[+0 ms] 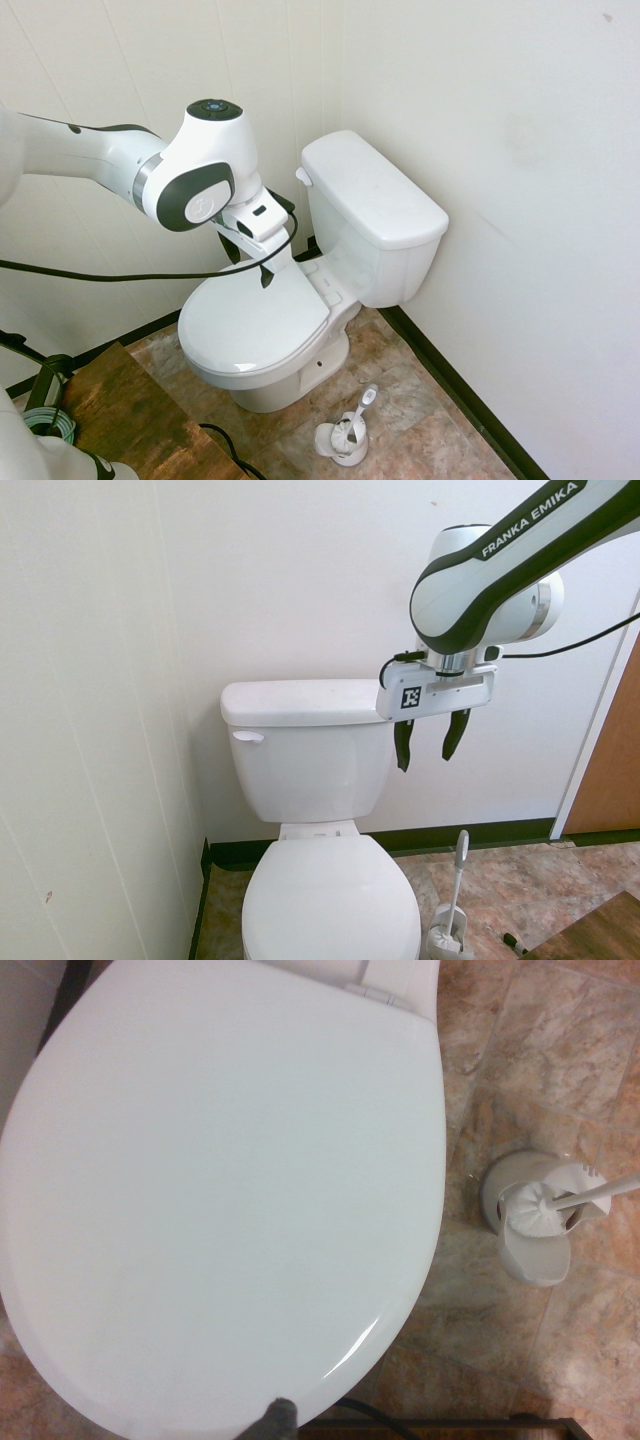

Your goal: Flush the toilet

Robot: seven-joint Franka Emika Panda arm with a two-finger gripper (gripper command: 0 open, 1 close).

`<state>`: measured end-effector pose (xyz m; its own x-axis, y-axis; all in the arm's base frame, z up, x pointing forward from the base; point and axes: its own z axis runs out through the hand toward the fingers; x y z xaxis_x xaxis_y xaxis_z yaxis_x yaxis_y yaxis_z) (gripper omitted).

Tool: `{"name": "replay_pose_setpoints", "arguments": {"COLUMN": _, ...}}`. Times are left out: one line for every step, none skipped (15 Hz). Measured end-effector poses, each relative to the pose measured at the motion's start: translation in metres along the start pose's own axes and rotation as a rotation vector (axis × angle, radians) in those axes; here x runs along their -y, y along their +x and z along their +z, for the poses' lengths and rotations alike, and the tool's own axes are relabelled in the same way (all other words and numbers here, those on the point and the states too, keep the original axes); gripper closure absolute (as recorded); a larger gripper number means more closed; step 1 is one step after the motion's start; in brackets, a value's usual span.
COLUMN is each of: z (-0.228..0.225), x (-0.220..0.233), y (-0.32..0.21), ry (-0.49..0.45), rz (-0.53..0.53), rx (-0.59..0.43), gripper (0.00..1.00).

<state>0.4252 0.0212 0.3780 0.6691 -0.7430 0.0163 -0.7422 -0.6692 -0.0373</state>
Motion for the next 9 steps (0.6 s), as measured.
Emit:
{"name": "replay_pose_setpoints", "arguments": {"z": 0.000, "x": 0.001, "y": 0.000, "ry": 0.000, "rz": 0.000, "rx": 0.000, "gripper": 0.00}}
{"name": "replay_pose_setpoints", "arguments": {"z": 0.002, "x": 0.001, "y": 0.001, "ry": 0.001, "rz": 0.002, "rx": -0.001, "gripper": 0.00}}
{"name": "replay_pose_setpoints", "arguments": {"z": 0.004, "x": 0.003, "y": 0.002, "ry": 0.003, "rz": 0.005, "rx": -0.001, "gripper": 0.00}}
{"name": "replay_pose_setpoints", "arguments": {"z": 0.006, "x": 0.008, "y": 0.004, "ry": 0.007, "rz": 0.003, "rx": -0.001, "gripper": 0.00}}
{"name": "replay_pose_setpoints", "arguments": {"z": 0.007, "x": 0.017, "y": 0.006, "ry": 0.012, "rz": -0.003, "rx": 0.001, "gripper": 0.00}}
{"name": "replay_pose_setpoints", "arguments": {"z": 0.005, "x": 0.031, "y": 0.008, "ry": 0.021, "rz": -0.012, "rx": 0.001, "gripper": 0.00}}
{"name": "replay_pose_setpoints", "arguments": {"z": 0.001, "x": 0.048, "y": 0.010, "ry": 0.032, "rz": -0.019, "rx": -0.004, "gripper": 1.00}}
{"name": "replay_pose_setpoints", "arguments": {"z": -0.002, "x": 0.068, "y": 0.010, "ry": 0.043, "rz": -0.021, "rx": -0.008, "gripper": 1.00}}
{"name": "replay_pose_setpoints", "arguments": {"z": -0.004, "x": 0.089, "y": 0.011, "ry": 0.050, "rz": -0.023, "rx": -0.013, "gripper": 1.00}}
